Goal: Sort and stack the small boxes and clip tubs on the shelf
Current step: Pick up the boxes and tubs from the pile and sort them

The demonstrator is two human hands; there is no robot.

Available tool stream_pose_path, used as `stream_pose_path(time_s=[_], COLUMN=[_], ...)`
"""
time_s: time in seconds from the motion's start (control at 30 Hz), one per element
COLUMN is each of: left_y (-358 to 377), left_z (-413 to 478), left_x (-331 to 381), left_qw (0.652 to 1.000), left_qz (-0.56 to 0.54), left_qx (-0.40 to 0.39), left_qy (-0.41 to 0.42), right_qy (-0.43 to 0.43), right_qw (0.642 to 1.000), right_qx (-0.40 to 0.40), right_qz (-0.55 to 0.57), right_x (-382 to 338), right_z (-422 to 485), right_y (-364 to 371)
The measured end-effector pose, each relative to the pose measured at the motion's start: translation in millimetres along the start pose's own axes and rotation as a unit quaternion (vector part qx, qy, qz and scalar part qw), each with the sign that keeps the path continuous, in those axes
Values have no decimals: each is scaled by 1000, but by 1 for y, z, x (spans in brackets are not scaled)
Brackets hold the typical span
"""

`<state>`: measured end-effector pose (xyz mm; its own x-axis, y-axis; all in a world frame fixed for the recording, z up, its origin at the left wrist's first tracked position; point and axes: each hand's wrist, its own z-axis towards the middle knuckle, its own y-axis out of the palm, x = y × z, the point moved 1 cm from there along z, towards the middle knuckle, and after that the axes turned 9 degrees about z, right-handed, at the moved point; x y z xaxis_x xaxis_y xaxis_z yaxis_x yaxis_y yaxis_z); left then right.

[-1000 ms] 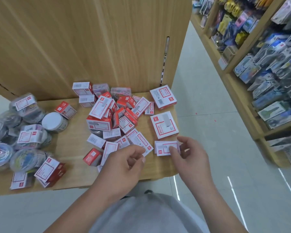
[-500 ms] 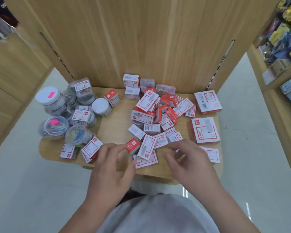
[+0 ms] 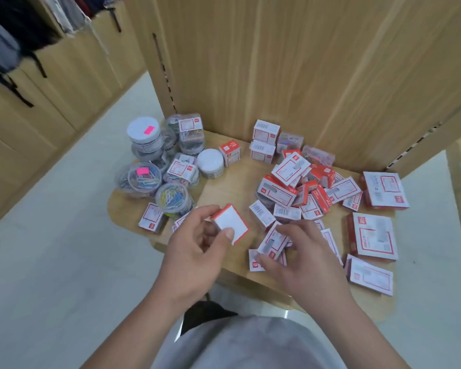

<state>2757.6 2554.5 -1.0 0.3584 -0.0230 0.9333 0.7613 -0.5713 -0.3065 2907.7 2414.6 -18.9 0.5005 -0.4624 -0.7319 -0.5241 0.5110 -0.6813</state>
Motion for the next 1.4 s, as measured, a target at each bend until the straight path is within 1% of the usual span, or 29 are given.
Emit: stream_pose_path(time_s=[0.17, 0.23, 0.27, 0.33, 0.43, 0.6, 0.67, 0.73, 0.93, 1.03, 1.13, 1.2, 1.23, 1.3, 1.33, 1.4], left_y=[-14, -25, -34, -51, -62, -62, -61, -57, -56, -57, -56, -45, -36, -12, 1, 29], left_z=[-23, -28, -27, -19, -12, -15, -6, 4, 12, 12, 6, -1, -5, -10, -11, -12], left_x=[-15, -17, -19, -21, -16, 1, -5, -18, -26, -28, -18, -6, -1, 6, 8, 9], left_qw=[999, 997, 993, 974, 934, 893, 868, 855, 871, 863, 860, 863, 874, 902, 909, 909], left_qz=[38, 72, 106, 199, 315, 350, 396, 431, 413, 434, 432, 394, 362, 293, 275, 273], left_qx=[7, 22, 38, 68, 90, 142, 147, 140, 106, 90, 132, 146, 127, 46, 3, -62], left_qy=[-9, 17, 39, 86, 141, 244, 260, 254, 242, 243, 240, 280, 299, 313, 313, 310], right_qy=[-29, -35, -39, -42, -49, -58, -48, -44, -52, -39, -16, 1, 9, 26, 40, 69], right_qw=[997, 996, 996, 997, 997, 998, 999, 999, 998, 999, 999, 1000, 999, 999, 998, 995], right_qx=[14, 22, 27, 35, 39, 13, -4, -15, -23, -24, -30, -15, -5, 16, 27, 63], right_qz=[-70, -75, -70, -55, -48, -34, -12, 6, -15, -14, 3, 27, 35, 39, 36, 22], right_x=[4, 0, -5, -18, -39, -58, -60, -62, -60, -54, -47, -41, -38, -31, -24, -8], right_z=[2, 3, 3, 4, 5, 8, 10, 10, 11, 13, 11, 8, 6, -2, -7, -20], right_y=[12, 13, 12, 11, 10, 4, 2, 2, -1, -7, -15, -22, -26, -37, -44, -60])
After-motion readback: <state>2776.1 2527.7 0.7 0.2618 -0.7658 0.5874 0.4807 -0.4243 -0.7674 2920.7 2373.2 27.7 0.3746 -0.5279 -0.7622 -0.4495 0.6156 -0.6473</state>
